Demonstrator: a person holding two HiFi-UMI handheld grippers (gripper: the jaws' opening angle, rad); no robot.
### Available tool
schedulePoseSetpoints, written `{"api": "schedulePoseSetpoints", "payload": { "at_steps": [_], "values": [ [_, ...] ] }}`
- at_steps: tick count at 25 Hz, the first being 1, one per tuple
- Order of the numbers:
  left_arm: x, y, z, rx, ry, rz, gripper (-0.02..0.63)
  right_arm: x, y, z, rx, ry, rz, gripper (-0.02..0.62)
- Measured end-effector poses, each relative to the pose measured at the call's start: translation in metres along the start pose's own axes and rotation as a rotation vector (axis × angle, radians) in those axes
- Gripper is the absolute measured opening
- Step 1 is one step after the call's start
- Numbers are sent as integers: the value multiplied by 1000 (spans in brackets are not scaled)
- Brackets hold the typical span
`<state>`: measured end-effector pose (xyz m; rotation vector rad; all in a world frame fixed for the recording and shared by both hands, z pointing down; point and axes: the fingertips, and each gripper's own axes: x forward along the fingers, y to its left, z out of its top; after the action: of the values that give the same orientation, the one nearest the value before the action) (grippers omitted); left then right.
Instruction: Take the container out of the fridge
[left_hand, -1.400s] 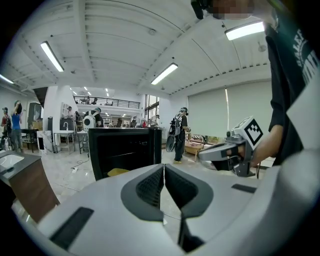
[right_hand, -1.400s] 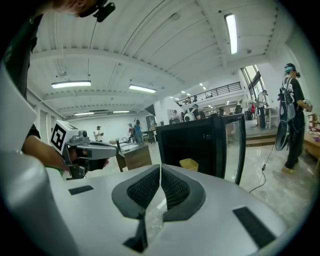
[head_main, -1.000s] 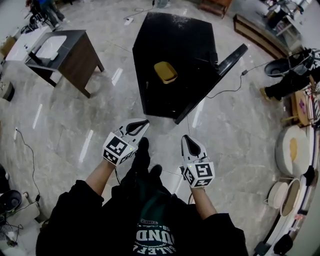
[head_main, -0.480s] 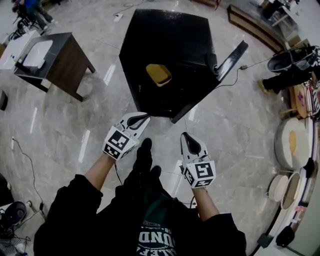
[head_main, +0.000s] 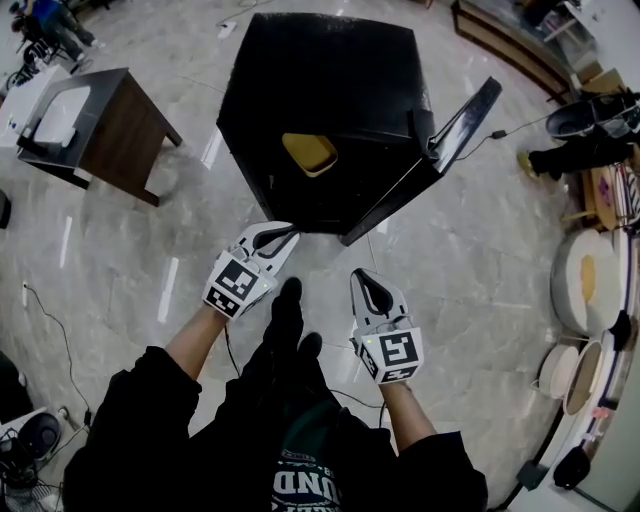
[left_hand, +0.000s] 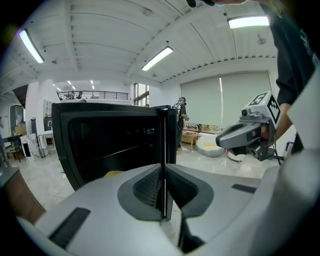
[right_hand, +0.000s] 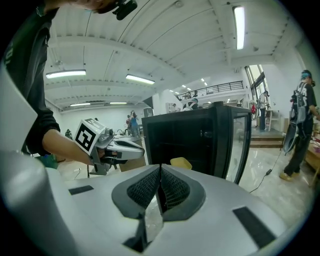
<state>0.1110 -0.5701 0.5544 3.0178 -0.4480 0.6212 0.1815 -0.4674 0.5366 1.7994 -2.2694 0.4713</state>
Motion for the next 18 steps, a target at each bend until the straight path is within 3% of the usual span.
{"api": "schedulePoseSetpoints", "payload": {
  "at_steps": [5, 18],
  "values": [
    [20, 6, -11, 12, 44, -25, 73, 4, -5, -7, 15, 13, -5, 35],
    [72, 33, -35, 107, 161, -43, 133, 0, -13, -28, 47, 55, -28, 35]
  ]
}}
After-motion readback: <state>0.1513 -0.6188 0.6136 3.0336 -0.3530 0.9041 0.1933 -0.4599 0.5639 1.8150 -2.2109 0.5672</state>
